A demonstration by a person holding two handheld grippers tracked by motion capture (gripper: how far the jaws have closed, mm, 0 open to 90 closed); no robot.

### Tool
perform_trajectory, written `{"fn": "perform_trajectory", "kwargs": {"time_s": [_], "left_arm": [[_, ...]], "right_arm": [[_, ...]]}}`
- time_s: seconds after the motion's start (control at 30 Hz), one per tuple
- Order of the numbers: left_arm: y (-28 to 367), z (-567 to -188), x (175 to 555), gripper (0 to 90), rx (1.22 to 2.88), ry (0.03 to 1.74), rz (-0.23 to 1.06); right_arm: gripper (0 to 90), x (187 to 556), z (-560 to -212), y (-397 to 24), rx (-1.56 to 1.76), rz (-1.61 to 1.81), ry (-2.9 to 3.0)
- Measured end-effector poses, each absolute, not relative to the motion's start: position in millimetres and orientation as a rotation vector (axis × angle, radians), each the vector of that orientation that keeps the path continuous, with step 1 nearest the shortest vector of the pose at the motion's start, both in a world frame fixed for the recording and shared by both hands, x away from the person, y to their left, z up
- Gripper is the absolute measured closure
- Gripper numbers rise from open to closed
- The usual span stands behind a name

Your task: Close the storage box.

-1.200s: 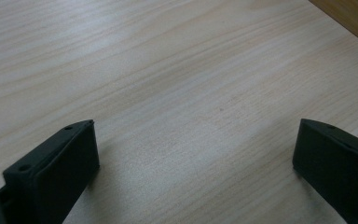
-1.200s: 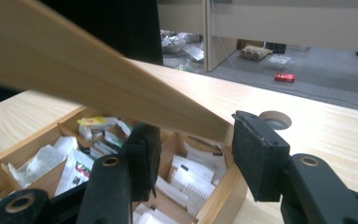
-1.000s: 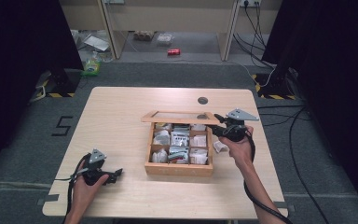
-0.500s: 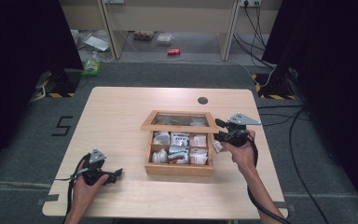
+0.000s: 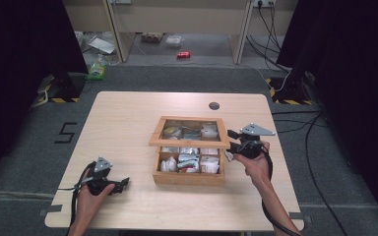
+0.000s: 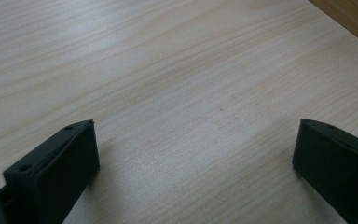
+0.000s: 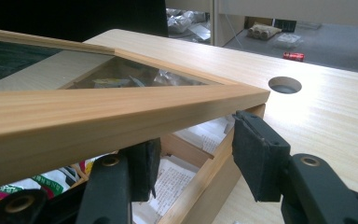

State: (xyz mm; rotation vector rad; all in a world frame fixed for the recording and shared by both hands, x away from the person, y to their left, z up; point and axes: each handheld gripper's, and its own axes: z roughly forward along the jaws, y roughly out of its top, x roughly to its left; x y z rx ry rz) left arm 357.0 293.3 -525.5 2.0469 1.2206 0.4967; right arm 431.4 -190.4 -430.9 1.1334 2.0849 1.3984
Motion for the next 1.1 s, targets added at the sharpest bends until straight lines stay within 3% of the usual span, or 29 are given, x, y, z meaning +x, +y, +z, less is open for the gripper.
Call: {"fn": "perform_trajectory", "kwargs": {"time_s": [1.1], "left_arm": [[293.3, -525.4, 357.1, 0.0, 2.047, 1.221, 0.496]], "right_arm": [[51.4, 429.0, -444.3, -193.0, 1.133, 1.326, 2.139]]}}
